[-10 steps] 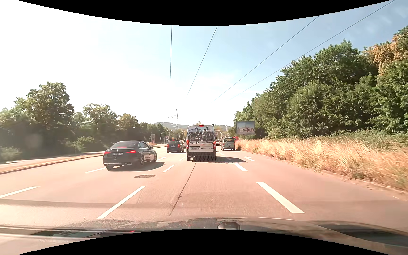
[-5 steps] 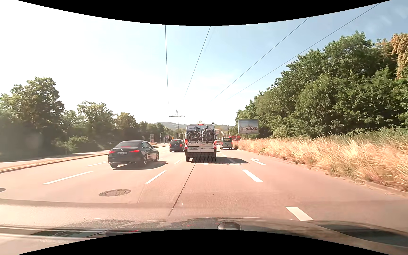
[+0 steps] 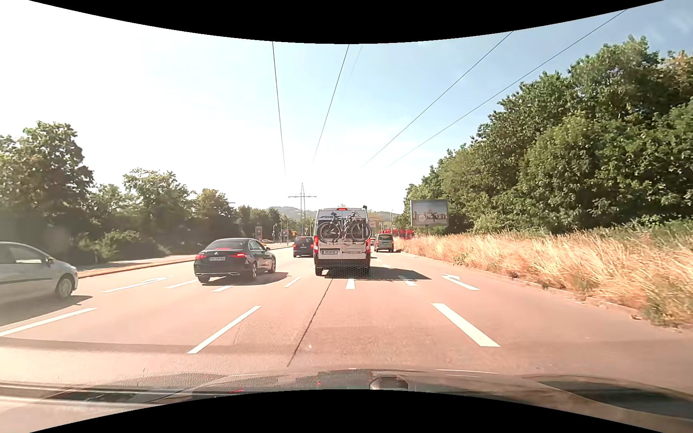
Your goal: Follow the waypoints while adhering to traffic rules and regulations
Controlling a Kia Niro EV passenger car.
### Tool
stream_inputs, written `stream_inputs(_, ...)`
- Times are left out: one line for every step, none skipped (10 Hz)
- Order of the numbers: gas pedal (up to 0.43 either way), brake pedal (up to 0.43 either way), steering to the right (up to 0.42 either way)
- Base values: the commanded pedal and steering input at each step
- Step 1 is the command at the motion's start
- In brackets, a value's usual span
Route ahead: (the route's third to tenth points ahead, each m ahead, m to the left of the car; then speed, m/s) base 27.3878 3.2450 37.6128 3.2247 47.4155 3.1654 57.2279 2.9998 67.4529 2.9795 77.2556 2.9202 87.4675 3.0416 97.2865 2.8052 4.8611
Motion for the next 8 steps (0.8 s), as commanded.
stream_inputs(0.000,0.183,-0.012)
stream_inputs(0.000,0.183,-0.011)
stream_inputs(0.000,0.183,-0.011)
stream_inputs(0.000,0.177,-0.012)
stream_inputs(0.000,0.183,-0.011)
stream_inputs(0.000,0.183,-0.011)
stream_inputs(0.000,0.165,-0.011)
stream_inputs(0.000,0.140,-0.011)
